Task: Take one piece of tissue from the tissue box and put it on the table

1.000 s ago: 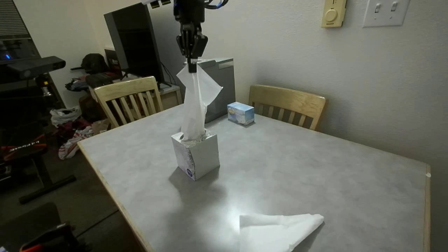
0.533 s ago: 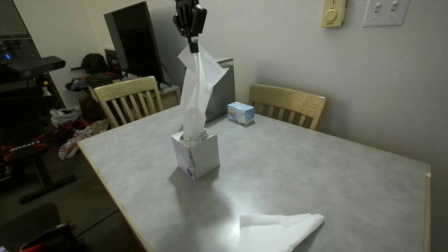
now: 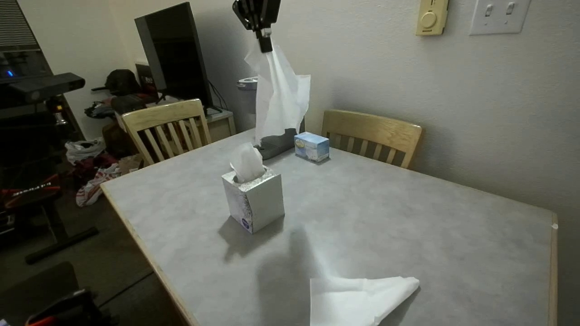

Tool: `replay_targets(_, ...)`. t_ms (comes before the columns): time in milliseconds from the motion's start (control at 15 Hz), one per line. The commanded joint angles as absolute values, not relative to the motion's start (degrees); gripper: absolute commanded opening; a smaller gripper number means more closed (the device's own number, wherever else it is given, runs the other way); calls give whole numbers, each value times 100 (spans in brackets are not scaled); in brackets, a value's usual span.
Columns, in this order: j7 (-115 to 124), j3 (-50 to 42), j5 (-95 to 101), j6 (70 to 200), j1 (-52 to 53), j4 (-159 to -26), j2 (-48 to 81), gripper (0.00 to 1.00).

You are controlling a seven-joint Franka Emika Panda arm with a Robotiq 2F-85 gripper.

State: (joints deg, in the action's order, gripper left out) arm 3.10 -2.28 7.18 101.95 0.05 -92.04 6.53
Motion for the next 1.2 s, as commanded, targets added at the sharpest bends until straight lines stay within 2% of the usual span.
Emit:
replay_targets(0, -341, -381, 752, 10463, -278, -9414, 502, 0)
replay_targets(600, -2401, -958, 440, 11071, -1134, -9480, 787, 0)
replay_targets(1133, -3447, -981, -454, 11594, -1640, -10066, 1418, 0)
